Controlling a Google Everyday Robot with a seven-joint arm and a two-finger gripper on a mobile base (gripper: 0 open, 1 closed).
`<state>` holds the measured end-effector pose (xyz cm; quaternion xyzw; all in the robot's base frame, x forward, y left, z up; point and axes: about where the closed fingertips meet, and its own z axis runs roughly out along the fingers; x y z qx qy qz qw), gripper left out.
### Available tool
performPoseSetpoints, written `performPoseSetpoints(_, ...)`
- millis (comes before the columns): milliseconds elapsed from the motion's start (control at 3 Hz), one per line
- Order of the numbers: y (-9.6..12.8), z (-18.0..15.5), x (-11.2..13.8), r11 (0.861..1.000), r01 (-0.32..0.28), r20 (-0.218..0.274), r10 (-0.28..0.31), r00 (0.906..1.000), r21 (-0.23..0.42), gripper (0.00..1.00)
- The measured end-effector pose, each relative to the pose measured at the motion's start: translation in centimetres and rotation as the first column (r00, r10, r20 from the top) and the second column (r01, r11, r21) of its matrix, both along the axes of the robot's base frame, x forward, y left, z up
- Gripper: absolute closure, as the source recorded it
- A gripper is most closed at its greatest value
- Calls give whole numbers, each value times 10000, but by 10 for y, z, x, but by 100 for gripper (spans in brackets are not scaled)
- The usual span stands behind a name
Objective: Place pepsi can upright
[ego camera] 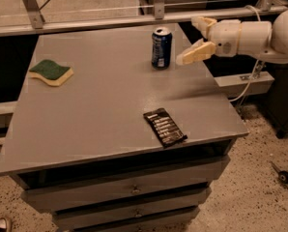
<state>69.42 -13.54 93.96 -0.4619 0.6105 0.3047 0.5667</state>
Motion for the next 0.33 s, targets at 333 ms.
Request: performPoseSetpoints(333, -25, 21, -25, 9964, 213, 903, -138, 9958, -825, 0)
